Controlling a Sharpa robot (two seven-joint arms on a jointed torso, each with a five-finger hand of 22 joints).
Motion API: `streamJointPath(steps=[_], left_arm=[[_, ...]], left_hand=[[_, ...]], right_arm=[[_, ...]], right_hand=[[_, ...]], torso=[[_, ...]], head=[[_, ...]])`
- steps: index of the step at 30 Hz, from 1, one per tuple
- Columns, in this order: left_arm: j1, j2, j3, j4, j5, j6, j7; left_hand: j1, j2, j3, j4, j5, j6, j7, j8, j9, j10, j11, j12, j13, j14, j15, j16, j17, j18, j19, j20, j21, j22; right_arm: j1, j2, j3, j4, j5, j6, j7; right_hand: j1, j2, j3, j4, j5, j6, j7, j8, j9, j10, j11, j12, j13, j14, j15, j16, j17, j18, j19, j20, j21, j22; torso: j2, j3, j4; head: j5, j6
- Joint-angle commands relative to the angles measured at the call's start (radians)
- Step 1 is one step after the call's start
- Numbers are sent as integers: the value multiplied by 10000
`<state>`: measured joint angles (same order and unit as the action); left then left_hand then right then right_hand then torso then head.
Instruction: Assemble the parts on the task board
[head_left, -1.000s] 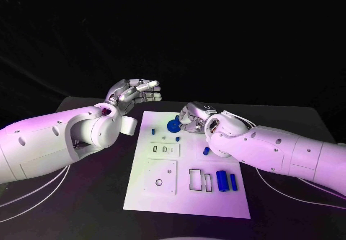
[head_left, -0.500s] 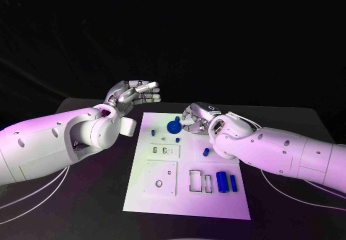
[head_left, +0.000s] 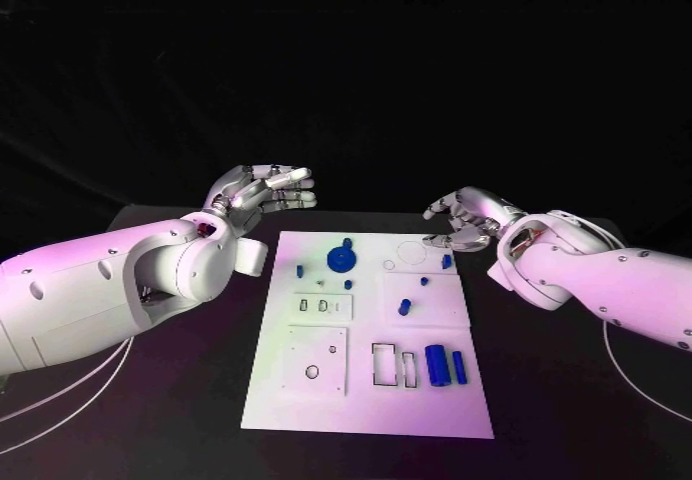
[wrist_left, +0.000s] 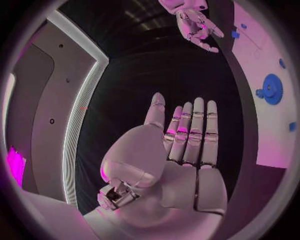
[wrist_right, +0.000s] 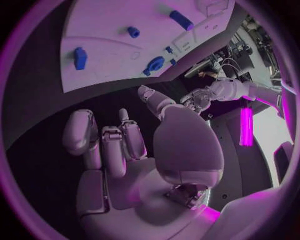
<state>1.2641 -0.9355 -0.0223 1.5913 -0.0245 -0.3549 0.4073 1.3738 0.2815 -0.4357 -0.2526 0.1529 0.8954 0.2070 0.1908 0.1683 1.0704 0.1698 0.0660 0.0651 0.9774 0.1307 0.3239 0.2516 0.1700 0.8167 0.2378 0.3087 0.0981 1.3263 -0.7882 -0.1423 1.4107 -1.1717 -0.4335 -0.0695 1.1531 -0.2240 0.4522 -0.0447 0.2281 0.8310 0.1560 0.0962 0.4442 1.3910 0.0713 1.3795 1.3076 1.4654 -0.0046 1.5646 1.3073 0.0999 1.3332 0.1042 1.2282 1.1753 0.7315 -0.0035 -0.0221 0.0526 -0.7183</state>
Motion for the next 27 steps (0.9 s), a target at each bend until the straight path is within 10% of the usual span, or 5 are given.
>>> streamJointPath(steps=[1,10,27], left_arm=[[-10,14,-4,-4,31,205,72],[-45,22,-21,-71,33,230,75],[-61,0,-24,-92,33,248,77]], left_hand=[[-46,80,-200,-32,-36,-80,7,-39,10,-98,3,-21,9,-47,0,-37,10,124,7,48,-57,-10],[-46,80,-200,-32,-36,-80,7,-39,10,-98,3,-21,9,-47,0,-37,10,124,7,48,-57,-10],[-74,79,-207,-44,-36,-84,10,-39,18,-101,5,-15,12,-48,3,-50,27,123,4,51,-59,-16]], right_arm=[[12,-278,-5,-98,1119,1139,1007],[-127,-678,-21,-693,766,1689,1223],[-513,-285,-31,-1312,558,1774,1168]], right_hand=[[147,-16,-378,-3,-54,-169,-53,-58,-113,-112,-40,-64,168,929,19,-47,2104,38,-105,-2,-70,-25],[356,61,-703,-32,7,-180,-106,-9,-191,-88,-115,-12,211,939,-38,-37,2156,40,-106,-44,-83,-1],[572,269,-862,-49,413,13,-27,176,-272,120,-17,228,452,998,29,13,2394,-16,43,-14,73,213]], torso=[[-55,52,-58],[-39,161,-133],[20,183,-101]], head=[[-68,-32],[-155,-27],[-140,-108]])
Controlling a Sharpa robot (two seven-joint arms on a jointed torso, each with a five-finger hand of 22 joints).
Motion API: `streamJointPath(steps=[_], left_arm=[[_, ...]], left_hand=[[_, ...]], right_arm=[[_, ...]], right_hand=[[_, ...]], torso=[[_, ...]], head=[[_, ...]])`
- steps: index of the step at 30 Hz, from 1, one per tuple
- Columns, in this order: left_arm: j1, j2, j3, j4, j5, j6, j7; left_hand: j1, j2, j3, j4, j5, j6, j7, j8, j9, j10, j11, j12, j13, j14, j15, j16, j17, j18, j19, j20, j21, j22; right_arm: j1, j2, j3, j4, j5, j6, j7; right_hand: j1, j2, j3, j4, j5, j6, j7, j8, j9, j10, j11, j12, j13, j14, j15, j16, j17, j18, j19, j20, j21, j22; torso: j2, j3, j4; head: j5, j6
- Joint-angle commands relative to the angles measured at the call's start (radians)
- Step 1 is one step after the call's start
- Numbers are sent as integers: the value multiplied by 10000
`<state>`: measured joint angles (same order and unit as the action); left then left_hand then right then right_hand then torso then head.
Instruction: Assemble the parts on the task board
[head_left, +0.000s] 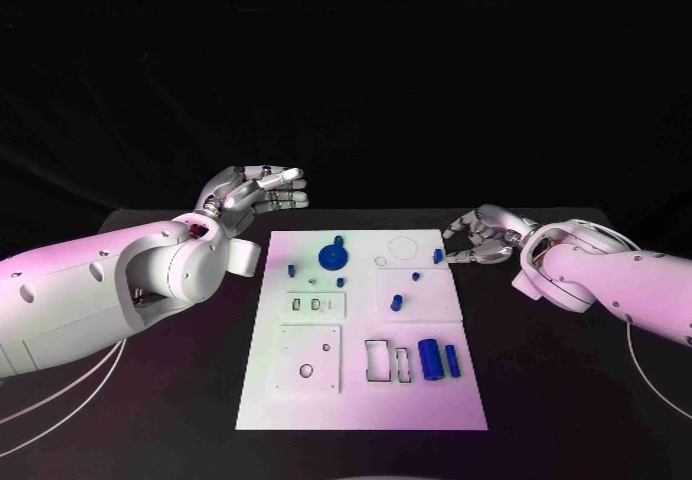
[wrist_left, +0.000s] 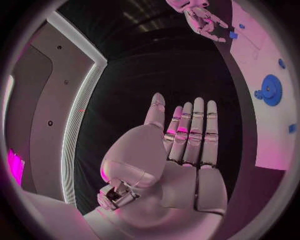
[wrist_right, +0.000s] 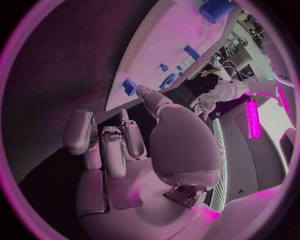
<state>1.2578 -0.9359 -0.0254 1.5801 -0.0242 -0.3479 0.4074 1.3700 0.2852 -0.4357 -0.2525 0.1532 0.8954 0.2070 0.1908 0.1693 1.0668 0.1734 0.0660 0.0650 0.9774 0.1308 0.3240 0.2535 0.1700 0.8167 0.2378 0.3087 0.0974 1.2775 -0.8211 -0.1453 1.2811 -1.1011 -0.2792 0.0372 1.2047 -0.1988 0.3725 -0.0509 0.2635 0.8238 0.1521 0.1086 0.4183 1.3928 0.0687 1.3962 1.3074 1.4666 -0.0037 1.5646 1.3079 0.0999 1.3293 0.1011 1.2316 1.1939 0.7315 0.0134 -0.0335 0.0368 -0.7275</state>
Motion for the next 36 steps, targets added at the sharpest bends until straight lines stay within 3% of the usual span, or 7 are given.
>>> streamJointPath(steps=[1,19,29,36], left_arm=[[2,1,7,22,30,180,77],[2,-18,7,17,30,172,82],[2,-14,7,9,30,176,82],[2,-21,7,14,30,173,81]], left_hand=[[-37,42,-207,-45,-38,-84,10,-39,9,-65,-31,-16,12,-48,3,-51,8,124,4,51,-59,-9],[-37,42,-207,-45,-38,-84,10,-39,9,-65,-31,-16,12,-48,3,-51,8,124,4,51,-59,-9],[-37,42,-207,-45,-38,-84,10,-39,9,-65,-31,-16,12,-48,3,-51,8,124,4,51,-59,-9],[-37,42,-207,-45,-38,-84,10,-39,9,-65,-31,-16,12,-48,3,-51,8,124,4,51,-59,-9]], right_arm=[[-33,61,-1,-19,-148,219,98],[-151,327,0,-174,-235,108,-26],[-208,497,1,-343,-395,44,-93],[-233,590,1,-454,-439,-9,-129]], right_hand=[[54,29,-63,17,78,133,14,84,-15,141,12,101,497,994,23,20,2420,-24,110,22,73,67],[-12,184,253,58,184,919,-98,514,-65,427,-83,390,797,1024,-45,46,2547,-73,305,-20,284,343],[12,211,336,45,149,1002,-115,547,-79,450,-101,412,820,1021,-61,44,2537,-88,346,-35,336,406],[37,241,406,33,130,1019,-121,547,-97,467,-108,428,838,1026,-70,48,2557,-90,354,-44,344,419]], torso=[[24,15,14],[-3,10,9],[5,23,9],[-2,12,-5]], head=[[21,-13],[30,-58],[14,-78],[29,-102]])
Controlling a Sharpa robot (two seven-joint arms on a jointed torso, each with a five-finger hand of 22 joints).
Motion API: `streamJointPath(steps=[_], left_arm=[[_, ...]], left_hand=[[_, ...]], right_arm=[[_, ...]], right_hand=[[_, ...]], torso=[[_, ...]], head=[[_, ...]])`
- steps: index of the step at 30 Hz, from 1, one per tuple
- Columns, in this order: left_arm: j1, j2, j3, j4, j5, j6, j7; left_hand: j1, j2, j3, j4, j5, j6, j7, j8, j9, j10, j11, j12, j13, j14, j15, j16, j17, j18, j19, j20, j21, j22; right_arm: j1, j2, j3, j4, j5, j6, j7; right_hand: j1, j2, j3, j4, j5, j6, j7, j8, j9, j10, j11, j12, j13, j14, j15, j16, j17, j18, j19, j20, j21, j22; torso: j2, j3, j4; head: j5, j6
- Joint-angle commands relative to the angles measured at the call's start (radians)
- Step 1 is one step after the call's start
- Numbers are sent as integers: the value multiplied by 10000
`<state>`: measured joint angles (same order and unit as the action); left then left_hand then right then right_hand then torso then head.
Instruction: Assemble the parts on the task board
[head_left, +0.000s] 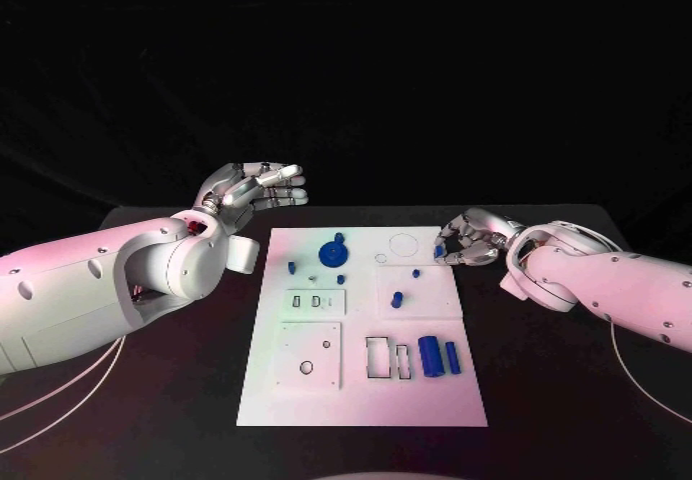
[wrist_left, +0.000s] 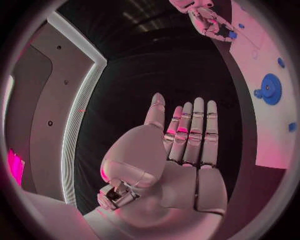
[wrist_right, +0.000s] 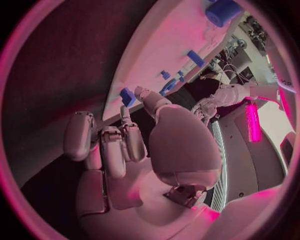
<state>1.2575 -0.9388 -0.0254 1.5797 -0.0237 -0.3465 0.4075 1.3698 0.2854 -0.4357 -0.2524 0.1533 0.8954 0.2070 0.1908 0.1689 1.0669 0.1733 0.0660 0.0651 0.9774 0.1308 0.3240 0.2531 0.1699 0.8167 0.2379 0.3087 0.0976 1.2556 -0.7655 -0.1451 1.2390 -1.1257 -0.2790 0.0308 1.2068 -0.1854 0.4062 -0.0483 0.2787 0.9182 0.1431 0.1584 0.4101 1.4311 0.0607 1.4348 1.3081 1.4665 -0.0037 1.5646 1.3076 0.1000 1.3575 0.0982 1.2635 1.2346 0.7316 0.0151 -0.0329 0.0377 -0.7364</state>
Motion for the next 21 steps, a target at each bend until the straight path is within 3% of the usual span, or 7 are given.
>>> streamJointPath(steps=[1,4,8,21], left_arm=[[5,8,8,19,25,159,79],[5,7,8,20,25,160,75],[5,0,8,23,25,152,74],[5,-21,8,34,25,144,73]], left_hand=[[-35,40,-206,-45,-40,-84,10,-39,12,-66,-30,-15,12,-48,3,-51,11,124,4,50,-59,-12],[-35,40,-206,-45,-40,-84,10,-39,12,-66,-30,-15,12,-48,3,-51,11,124,4,50,-59,-12],[-35,40,-206,-45,-40,-84,10,-39,12,-66,-30,-15,12,-48,3,-51,11,124,4,50,-59,-12],[-49,49,-199,-74,-35,-89,10,-38,24,-75,-28,-13,13,-49,5,-69,36,125,2,53,-60,-21]], right_arm=[[-17,49,-2,-49,-199,-21,-73],[-26,80,-2,-80,-239,-54,-94],[-36,114,-2,-102,-322,-115,-113],[-51,180,-2,-100,-596,-408,-306]], right_hand=[[22,115,86,6,-26,81,-31,50,-20,84,-29,42,830,1025,-71,47,2557,-92,75,-17,28,17],[63,158,194,-14,-58,129,-40,62,-41,100,-39,56,846,1028,-80,50,2569,-95,85,-28,37,33],[180,273,663,-113,-661,392,-94,152,-103,135,-86,90,878,1030,-120,51,2576,-99,101,-66,41,75],[198,469,1249,-156,-1326,950,-283,442,-39,326,-246,276,1110,1039,-253,59,2618,-112,146,-180,76,180]], torso=[[0,-6,-9],[-2,-6,0],[-2,-7,4],[1,-2,-6]], head=[[26,-14],[26,-22],[34,-31],[88,-41]])
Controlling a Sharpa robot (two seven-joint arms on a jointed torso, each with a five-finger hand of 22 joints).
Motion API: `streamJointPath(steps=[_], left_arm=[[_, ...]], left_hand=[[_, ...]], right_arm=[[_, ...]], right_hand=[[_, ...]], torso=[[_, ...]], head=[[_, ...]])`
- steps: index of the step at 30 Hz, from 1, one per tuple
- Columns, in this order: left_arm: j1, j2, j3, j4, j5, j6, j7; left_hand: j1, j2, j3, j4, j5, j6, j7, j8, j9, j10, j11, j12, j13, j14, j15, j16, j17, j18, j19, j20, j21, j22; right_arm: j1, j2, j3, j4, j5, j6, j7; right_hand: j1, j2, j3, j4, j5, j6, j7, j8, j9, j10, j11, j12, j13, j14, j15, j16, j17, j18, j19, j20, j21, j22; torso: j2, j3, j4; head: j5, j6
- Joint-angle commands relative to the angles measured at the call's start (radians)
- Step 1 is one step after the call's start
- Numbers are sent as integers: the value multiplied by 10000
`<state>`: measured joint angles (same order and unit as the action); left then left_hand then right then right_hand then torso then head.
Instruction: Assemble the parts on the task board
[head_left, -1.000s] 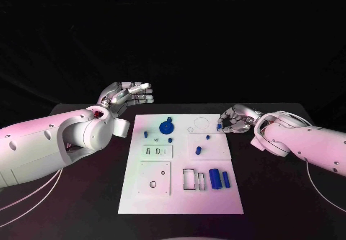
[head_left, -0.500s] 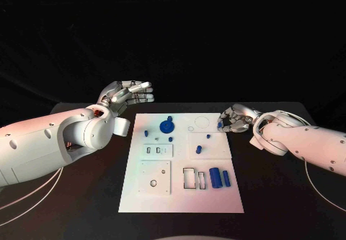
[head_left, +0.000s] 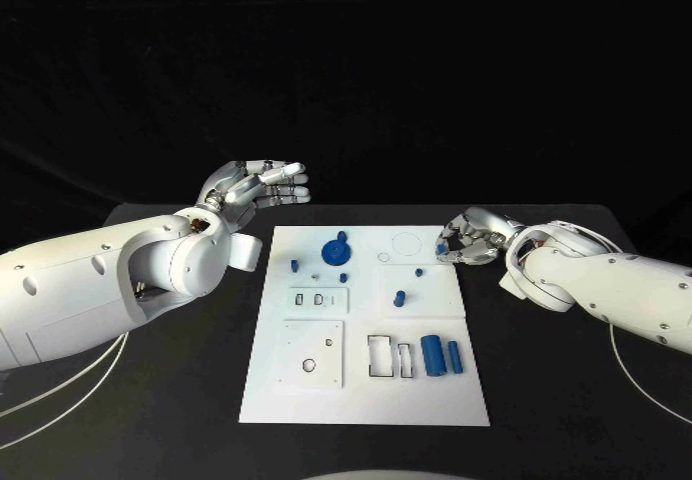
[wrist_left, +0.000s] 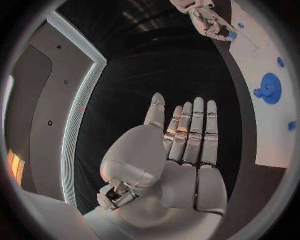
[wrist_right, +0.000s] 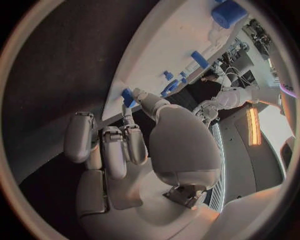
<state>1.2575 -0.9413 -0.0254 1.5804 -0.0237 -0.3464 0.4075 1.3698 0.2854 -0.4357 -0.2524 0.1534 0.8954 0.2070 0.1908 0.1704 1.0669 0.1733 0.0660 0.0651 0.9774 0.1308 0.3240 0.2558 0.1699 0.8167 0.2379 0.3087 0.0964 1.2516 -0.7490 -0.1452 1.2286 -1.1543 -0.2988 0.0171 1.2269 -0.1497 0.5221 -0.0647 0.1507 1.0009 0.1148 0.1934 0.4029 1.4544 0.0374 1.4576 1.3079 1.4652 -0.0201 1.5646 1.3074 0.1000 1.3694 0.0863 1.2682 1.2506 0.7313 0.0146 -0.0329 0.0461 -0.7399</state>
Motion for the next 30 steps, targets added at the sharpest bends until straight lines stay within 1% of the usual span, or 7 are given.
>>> streamJointPath(steps=[1,10,14,19,23,26,30], left_arm=[[5,3,8,26,25,143,73],[5,5,8,18,25,146,74],[5,11,8,9,25,150,73],[5,39,8,-30,25,149,76],[5,87,7,-99,25,146,75],[5,160,7,-197,27,150,76],[3,311,5,-399,30,162,85]], left_hand=[[-49,49,-199,-74,-35,-89,10,-38,9,-75,-28,-13,13,-49,4,-69,9,125,2,53,-61,-9],[-49,49,-199,-74,-35,-89,10,-38,9,-75,-28,-13,13,-49,4,-69,9,125,2,53,-61,-9],[-49,49,-199,-74,-35,-89,10,-38,9,-75,-28,-13,13,-49,4,-69,9,125,2,53,-61,-9],[-49,49,-199,-74,-35,-89,10,-38,9,-75,-28,-13,13,-49,4,-69,9,125,2,53,-61,-9],[-49,49,-199,-74,-35,-89,10,-38,9,-75,-28,-13,13,-49,4,-69,9,125,2,53,-61,-9],[-49,49,-199,-74,-35,-89,10,-38,9,-75,-28,-13,13,-49,4,-69,9,125,2,53,-61,-9],[-49,49,-199,-74,-35,-89,10,-38,9,-75,-28,-13,13,-49,4,-69,9,125,2,53,-61,-9]], right_arm=[[-11,16,-1,4,-326,-237,-186],[-19,-16,1,158,-704,-974,-301],[-18,-160,12,627,-799,-1306,-441],[56,-335,51,1454,-840,-1449,-818],[171,-385,70,2063,-933,-1486,-1192],[241,-333,77,2462,-1020,-1482,-1497],[275,-113,79,2758,-1149,-1382,-1754]], right_hand=[[-2,116,109,4,-58,147,-8,106,39,98,-20,53,1119,1053,-95,60,2621,-113,30,-66,32,24],[26,171,298,-37,-125,279,-65,196,86,144,-73,94,1175,1056,-142,62,2634,-129,75,-109,84,99],[-12,163,369,-34,2,318,-85,229,108,187,-94,130,1223,1056,-162,62,2634,-140,107,-130,117,142],[-37,175,393,-20,20,342,-94,247,119,191,-101,131,1224,1056,-169,62,2634,-137,104,-138,107,135],[-57,182,403,-7,25,350,-97,254,124,193,-104,132,1226,1056,-173,62,2634,-138,108,-141,109,139],[-64,182,406,-3,30,349,-98,255,125,183,-105,121,1210,1056,-174,62,2634,-138,108,-143,108,139],[-73,181,421,-1,56,344,-102,256,127,184,-110,119,1208,1056,-178,62,2634,-138,110,-147,108,141]], torso=[[4,3,-6],[-5,9,-2],[-5,7,-8],[-27,-13,-33],[-60,-22,-28],[-125,-54,-31],[-237,-94,-32]], head=[[4,-6],[21,-42],[50,-55],[62,-46],[62,-31],[70,-35],[94,-40]])
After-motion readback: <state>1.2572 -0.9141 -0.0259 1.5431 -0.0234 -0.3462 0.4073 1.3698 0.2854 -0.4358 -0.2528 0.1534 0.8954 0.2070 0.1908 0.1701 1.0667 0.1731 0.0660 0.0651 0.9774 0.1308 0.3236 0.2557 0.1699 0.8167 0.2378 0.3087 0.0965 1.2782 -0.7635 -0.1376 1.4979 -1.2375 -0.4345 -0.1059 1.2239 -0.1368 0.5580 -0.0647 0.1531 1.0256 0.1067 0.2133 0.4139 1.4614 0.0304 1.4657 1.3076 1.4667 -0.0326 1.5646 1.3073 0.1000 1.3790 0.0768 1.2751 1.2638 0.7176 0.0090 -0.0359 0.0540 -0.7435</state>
